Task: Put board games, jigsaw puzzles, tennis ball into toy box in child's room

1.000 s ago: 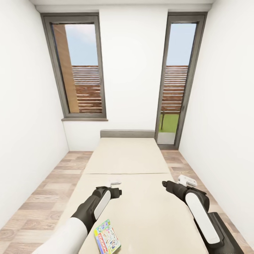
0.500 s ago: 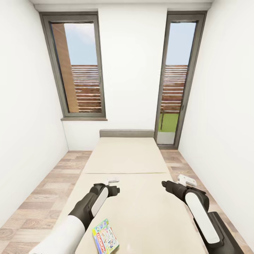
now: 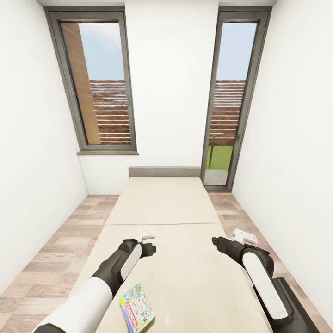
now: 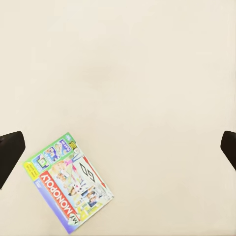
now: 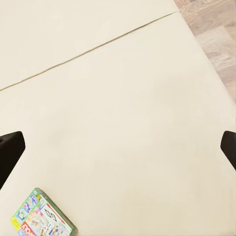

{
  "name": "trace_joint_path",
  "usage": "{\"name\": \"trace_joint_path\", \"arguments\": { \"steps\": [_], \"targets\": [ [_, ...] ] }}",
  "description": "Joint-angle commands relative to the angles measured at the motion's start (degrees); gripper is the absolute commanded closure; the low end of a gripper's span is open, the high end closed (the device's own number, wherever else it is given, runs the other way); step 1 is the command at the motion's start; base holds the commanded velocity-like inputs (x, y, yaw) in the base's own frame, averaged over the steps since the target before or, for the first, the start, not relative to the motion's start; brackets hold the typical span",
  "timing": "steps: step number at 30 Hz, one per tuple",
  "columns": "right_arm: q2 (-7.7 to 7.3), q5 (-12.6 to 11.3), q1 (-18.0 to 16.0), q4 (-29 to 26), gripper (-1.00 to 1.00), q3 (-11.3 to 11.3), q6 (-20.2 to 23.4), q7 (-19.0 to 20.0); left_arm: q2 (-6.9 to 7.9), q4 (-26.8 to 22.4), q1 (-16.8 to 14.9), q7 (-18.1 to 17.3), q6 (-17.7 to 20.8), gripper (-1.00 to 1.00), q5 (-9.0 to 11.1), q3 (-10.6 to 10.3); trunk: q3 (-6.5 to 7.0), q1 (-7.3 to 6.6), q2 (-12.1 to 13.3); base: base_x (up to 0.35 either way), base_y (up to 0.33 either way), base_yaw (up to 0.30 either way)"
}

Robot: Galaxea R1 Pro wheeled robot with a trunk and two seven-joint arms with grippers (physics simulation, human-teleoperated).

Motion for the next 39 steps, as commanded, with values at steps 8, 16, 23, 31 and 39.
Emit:
{"name": "trace_joint_path", "arguments": {
  "steps": [8,16,23,31,39],
  "targets": [
    [-0.03,-0.5,-0.1,0.0,-1.0,0.3,0.1,-0.6,0.06,0.0,0.0,0.0,-0.2,-1.0,0.6,-0.3,-0.83,0.03,-0.1,0.0,0.0,-0.069],
    [-0.05,-0.5,-0.1,-0.1,-1.0,0.4,0.2,-0.6,0.38,0.0,0.0,0.4,-0.2,-1.0,0.2,-0.4,-1.59,0.03,-0.1,0.04,0.025,-0.049],
    [-0.17,-0.5,-0.1,-0.1,-1.0,0.4,0.4,-0.5,1.89,-0.1,0.0,0.5,-0.7,-1.0,0.3,-0.3,-2.25,0.03,-0.1,0.038,0.027,-0.007],
    [0.01,-0.5,-0.1,-0.1,-1.0,0.5,0.9,-0.5,2.06,-0.1,0.0,0.5,-1.3,-1.0,0.3,-0.4,-3.0,0.03,-0.1,0.004,0.003,-0.001],
    [0.01,-0.5,-0.1,-0.1,-1.0,0.5,0.9,-0.4,2.14,-0.1,0.0,0.6,-1.3,-1.0,0.3,-0.4,-3.76,0.03,-0.1,0.0,0.0,0.0]
  ]
}}
